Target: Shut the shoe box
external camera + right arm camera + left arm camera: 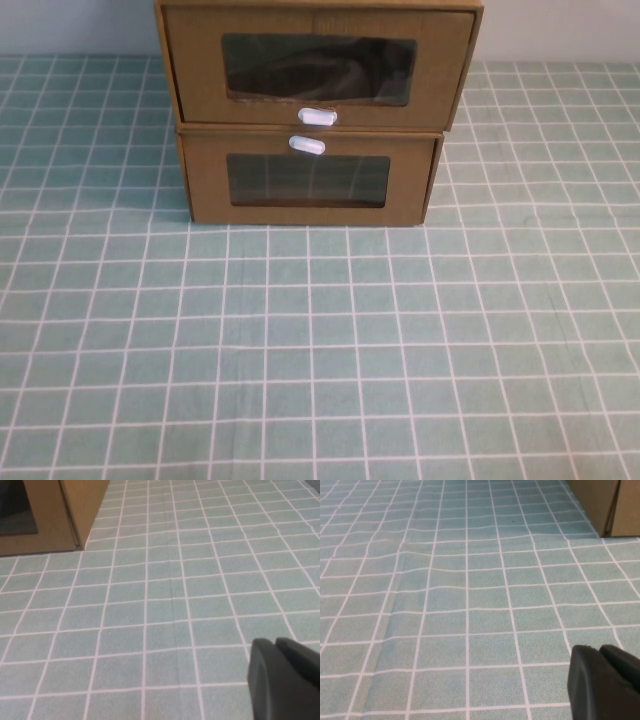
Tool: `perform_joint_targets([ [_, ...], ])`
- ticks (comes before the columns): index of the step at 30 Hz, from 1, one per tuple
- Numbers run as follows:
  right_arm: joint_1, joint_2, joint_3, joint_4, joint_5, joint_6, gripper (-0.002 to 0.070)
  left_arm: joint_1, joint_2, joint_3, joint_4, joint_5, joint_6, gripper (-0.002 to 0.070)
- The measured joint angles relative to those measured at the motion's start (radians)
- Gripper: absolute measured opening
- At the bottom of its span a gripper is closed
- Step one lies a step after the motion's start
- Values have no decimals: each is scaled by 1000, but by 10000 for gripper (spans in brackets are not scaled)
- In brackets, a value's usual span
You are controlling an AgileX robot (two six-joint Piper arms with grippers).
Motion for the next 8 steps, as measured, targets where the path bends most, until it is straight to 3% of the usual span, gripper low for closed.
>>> perform_joint_targets([
  [8, 0, 0, 0, 0, 0, 0, -11, 0, 0, 0, 0, 0, 8, -5],
])
